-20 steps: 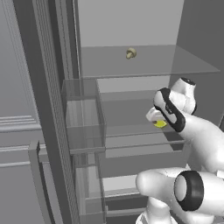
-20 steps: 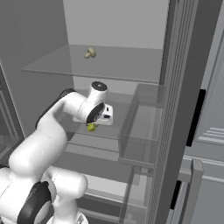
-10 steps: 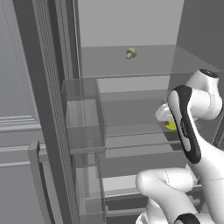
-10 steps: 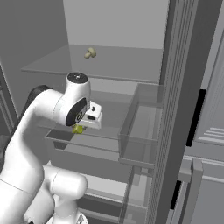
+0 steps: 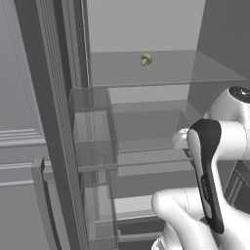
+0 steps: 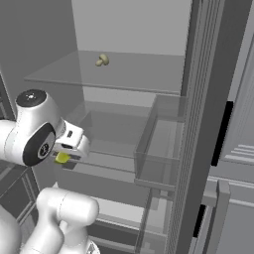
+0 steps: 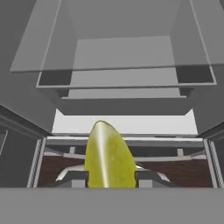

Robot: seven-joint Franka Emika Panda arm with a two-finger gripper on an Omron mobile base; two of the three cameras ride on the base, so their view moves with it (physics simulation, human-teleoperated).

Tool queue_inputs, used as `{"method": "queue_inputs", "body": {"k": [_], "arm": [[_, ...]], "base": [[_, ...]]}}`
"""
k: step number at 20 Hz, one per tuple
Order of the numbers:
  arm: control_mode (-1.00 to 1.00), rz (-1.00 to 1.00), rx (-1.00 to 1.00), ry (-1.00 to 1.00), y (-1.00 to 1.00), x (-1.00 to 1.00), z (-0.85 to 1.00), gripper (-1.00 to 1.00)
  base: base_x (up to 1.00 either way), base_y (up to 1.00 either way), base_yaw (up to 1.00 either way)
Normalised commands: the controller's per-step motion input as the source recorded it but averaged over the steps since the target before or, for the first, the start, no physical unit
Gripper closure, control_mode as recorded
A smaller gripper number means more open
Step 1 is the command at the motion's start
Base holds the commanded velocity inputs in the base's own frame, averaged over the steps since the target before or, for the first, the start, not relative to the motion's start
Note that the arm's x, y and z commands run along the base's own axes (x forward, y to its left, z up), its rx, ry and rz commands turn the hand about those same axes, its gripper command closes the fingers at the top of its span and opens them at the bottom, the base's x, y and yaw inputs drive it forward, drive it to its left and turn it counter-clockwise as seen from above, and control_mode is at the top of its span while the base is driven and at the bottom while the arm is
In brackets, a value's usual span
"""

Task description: Grab a lemon wedge from the fridge and one ice cube from the ice bowl, and put them in the glass of lemonade.

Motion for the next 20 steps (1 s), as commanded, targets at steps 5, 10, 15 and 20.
{"method": "queue_inputs", "body": {"k": [5,10,15,20], "arm": [[-1.00,0.00,0.00,-0.02,0.00,-0.05,0.00,1.00],[1.00,0.00,0.00,0.00,0.00,0.00,0.00,1.00],[1.00,0.00,0.00,0.00,0.00,0.00,0.00,1.00],[1.00,0.00,0.00,0.00,0.00,0.00,0.00,1.00]], "base": [[0.00,0.00,0.00],[-0.72,0.23,0.00],[-1.00,0.43,0.00],[-1.00,0.21,-0.05]]}}
